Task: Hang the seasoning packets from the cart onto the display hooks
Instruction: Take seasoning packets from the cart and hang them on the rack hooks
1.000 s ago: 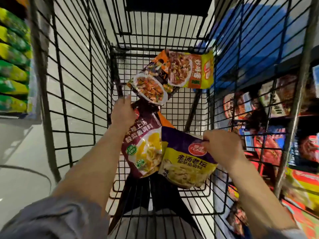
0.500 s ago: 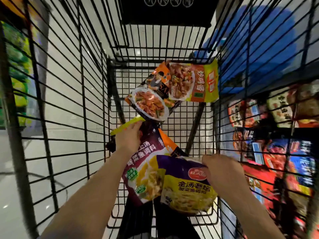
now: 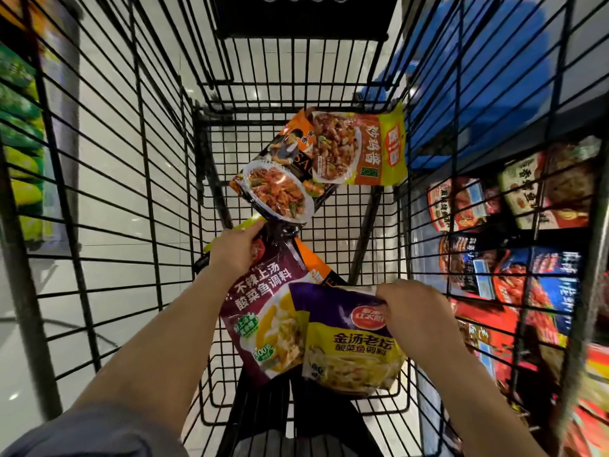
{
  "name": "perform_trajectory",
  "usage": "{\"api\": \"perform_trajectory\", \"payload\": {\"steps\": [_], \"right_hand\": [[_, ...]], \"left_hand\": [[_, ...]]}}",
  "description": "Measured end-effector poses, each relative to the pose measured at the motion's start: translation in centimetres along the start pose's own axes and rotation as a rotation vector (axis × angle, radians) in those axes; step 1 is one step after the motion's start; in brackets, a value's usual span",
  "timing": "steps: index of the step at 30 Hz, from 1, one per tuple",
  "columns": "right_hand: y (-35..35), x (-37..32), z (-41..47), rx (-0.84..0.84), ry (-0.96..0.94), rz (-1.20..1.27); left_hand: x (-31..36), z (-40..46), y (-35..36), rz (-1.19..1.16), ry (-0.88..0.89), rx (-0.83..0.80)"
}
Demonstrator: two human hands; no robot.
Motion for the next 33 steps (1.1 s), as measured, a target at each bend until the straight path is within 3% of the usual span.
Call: {"api": "perform_trajectory", "payload": {"steps": [3, 6, 9, 12, 16, 21, 25, 30, 33], "right_hand": [[0.3, -0.2, -0.2, 0.007, -0.016, 0.002], [0.4, -0.3, -0.4, 0.014, -0.031, -0.002], [0.3, -0.9, -1.5, 0.036, -0.079, -0.004], [-1.3, -1.8, -4.0, 0.193, -0.107, -0.041], [-3.0, -3.0, -9.3, 0.347, -0.074, -0.126], [-1.0, -4.8, -14.8, 0.249, -0.053, -0.251], [0.8, -6.3, -18.4, 0.242, -0.058, -0.173], [1.5, -4.5, -19.7, 0.299, 0.094, -0.09], [2.4, -2.4, -19.4, 0.238, 0.195, -0.02]], "left_hand": [[0.0, -1.0, -1.7, -0.06, -0.028, 0.05], [0.9, -3.6, -3.9, -0.265, -0.032, 0.175], [0.8, -6.7, -5.3, -0.382, -0.104, 0.187], [0.6, -9.7, -6.4, -0.379, -0.176, 0.145], [2.3, -14.0, -9.2, -0.348, -0.123, 0.17], [5.0, -20.8, -12.1, -0.4, 0.004, 0.241], [5.8, -25.1, -12.2, -0.351, 0.134, 0.287], [5.0, -26.9, -11.1, -0.457, 0.149, 0.307], [5.1, -27.0, -10.7, -0.44, 0.151, 0.319]]}}
Point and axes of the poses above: each hand's wrist, its own z-axis towards the middle knuckle, its own y-axis out of the palm, x = y × z, the point moved 9 cm from there along z, towards the middle knuckle, and after that the axes turned 8 degrees about x, right-handed, at the moved point
